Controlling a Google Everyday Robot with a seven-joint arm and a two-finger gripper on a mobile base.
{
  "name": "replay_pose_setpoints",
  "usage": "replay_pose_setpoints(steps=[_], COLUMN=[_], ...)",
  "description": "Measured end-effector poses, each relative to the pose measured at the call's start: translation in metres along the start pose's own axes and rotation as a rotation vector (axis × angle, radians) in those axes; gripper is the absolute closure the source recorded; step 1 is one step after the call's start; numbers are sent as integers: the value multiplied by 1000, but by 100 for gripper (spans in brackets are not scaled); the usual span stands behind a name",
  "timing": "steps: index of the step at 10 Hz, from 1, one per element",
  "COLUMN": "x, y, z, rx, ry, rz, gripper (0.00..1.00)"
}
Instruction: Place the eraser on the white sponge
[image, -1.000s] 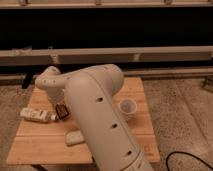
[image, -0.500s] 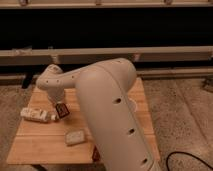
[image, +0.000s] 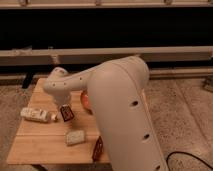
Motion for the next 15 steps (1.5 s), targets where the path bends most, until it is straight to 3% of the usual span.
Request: replay_pose_setpoints(steps=[1,2,4,5,8,10,12,14,15], x=[4,10,20,19,17,30,40,37,39], y=[4,-2,-14,-13,-4,-20,-30,-25,-27], z=[2,2,3,2,6,5,3,4,4], rx=[-3,0,3,2,-2,1,1,-5,-5], ry=[3,3,2,-1,2,0,-2,-5,-4], rz=[2,14,26,28,34,56,66,80,90], gripper=[68,70,88,92,83,89,78,66,68])
